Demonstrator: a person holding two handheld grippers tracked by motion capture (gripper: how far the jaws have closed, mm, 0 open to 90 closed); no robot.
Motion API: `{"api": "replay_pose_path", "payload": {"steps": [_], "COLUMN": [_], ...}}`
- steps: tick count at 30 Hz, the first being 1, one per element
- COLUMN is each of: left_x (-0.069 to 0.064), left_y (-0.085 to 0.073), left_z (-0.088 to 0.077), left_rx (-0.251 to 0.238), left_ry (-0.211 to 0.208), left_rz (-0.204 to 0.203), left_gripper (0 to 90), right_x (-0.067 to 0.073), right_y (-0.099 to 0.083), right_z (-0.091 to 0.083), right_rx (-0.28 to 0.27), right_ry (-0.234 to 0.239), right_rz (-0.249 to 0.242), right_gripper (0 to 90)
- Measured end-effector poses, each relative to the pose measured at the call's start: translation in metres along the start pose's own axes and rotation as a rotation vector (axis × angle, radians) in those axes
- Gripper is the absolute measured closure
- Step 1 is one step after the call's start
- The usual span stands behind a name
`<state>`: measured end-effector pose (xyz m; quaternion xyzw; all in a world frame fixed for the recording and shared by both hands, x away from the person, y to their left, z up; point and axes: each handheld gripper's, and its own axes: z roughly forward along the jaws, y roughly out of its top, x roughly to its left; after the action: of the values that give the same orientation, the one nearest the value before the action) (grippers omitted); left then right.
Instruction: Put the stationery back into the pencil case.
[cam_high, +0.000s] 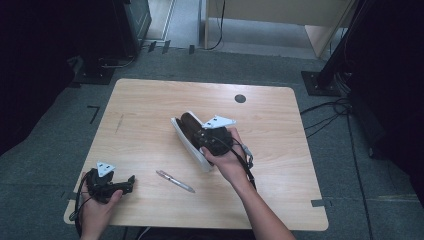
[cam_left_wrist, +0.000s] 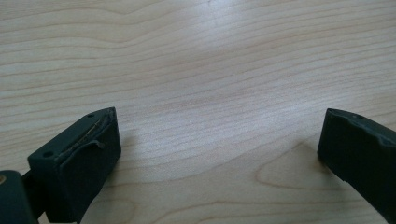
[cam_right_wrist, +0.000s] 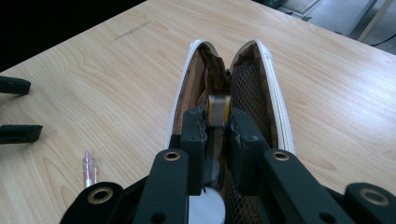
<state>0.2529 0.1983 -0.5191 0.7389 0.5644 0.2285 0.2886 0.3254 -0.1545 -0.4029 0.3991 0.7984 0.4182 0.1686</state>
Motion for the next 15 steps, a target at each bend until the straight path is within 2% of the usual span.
{"api": "replay_pose_path", "payload": {"steps": [15], "left_x": [0.0], "left_y": [0.0], "left_z": [0.0], "left_rx": [0.0], "left_ry": [-0.001], "left_rz": [-0.002], "left_gripper": [0.0], "right_x": [-0.001], "right_y": [0.0], "right_z": [0.018], "right_rx": [0.022], "right_ry": [-0.021], "right_rz": [-0.003], "right_gripper": [77.7]}}
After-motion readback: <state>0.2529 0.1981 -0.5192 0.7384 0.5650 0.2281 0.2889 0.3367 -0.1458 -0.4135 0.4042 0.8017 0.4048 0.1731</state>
